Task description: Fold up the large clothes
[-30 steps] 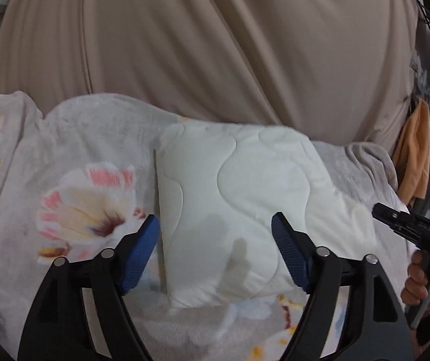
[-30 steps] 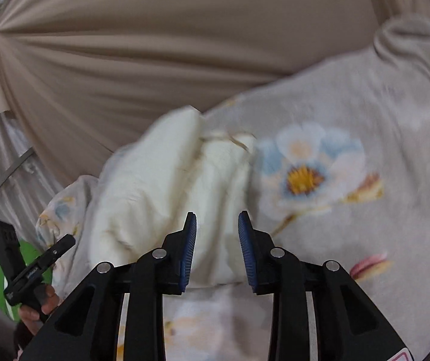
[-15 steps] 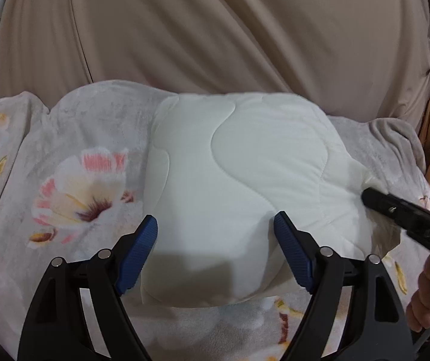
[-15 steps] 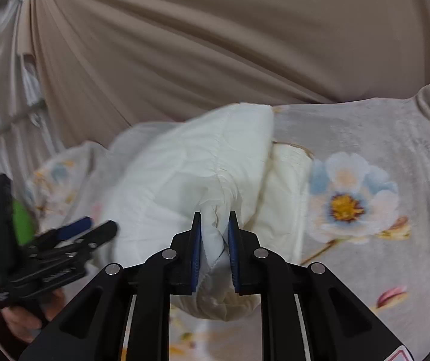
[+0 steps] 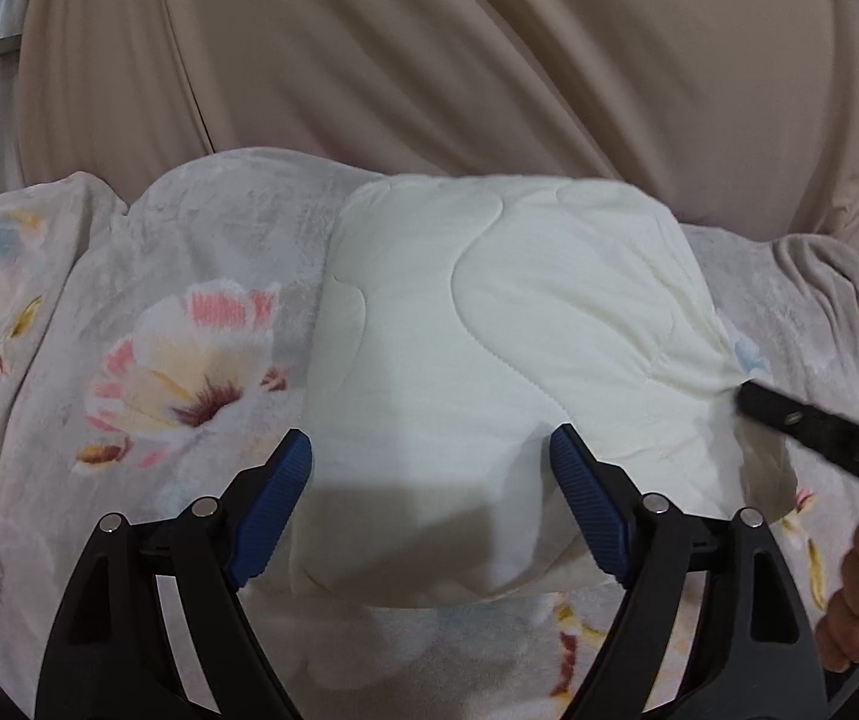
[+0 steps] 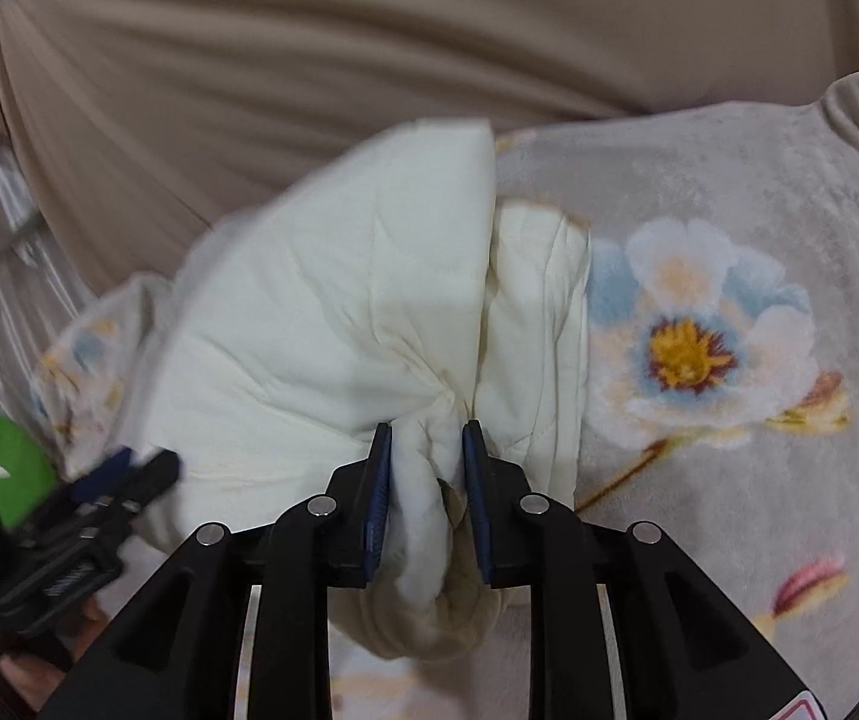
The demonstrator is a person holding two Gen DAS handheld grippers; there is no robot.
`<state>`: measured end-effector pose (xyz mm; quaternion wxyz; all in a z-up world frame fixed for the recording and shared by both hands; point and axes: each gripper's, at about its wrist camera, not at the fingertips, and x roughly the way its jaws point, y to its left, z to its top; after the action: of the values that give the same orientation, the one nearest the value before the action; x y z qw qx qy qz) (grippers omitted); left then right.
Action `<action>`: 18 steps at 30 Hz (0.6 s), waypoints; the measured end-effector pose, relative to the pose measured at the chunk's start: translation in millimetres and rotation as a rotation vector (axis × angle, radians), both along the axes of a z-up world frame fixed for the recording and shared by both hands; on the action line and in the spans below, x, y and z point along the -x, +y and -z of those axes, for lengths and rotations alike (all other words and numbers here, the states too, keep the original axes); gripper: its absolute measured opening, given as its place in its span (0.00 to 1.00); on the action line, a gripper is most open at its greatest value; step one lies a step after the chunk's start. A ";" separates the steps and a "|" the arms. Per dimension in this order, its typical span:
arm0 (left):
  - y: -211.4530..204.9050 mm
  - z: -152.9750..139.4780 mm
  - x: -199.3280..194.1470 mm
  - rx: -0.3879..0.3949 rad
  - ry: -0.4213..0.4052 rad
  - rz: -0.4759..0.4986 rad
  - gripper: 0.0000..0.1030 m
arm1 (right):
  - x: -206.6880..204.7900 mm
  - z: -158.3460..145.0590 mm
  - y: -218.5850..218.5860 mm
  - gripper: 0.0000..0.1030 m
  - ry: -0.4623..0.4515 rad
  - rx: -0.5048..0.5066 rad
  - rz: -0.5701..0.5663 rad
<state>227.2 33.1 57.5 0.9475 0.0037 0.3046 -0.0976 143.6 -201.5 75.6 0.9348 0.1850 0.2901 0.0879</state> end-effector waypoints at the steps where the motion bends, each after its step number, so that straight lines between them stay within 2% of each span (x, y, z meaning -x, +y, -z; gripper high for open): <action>1: 2.5 -5.2 0.7 0.012 -0.010 -0.001 0.77 | 8.1 -10.1 0.8 0.18 -0.032 0.016 0.011; 4: 5.2 -13.3 -2.6 0.028 -0.014 -0.010 0.77 | 23.1 -31.2 14.8 0.03 -0.075 0.078 -0.006; 7: 0.4 -7.0 -15.3 0.009 0.016 -0.016 0.77 | 7.8 -26.9 34.5 0.00 -0.050 0.196 -0.014; 9: -2.6 0.9 -25.7 0.013 0.047 -0.017 0.78 | -18.9 -10.3 39.0 0.00 0.010 0.273 0.031; 12: -4.6 9.2 -37.6 0.017 0.063 -0.028 0.84 | -56.6 14.2 30.0 0.00 0.099 0.280 0.075; 14: -6.7 14.2 -43.6 0.018 0.067 -0.025 0.88 | -77.2 34.3 19.7 0.00 0.152 0.217 0.042; 16: -9.5 20.8 -48.4 0.009 0.065 -0.033 0.90 | -83.8 43.1 13.6 0.00 0.157 0.177 0.034; 18: -15.4 29.2 -52.7 -0.021 0.049 -0.046 0.93 | -85.5 45.4 14.8 0.00 0.153 0.196 0.030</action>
<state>279.9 17.7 28.3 0.9416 0.0041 0.3289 -0.0726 229.1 -186.7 30.2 0.9248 0.1030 0.3650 0.0306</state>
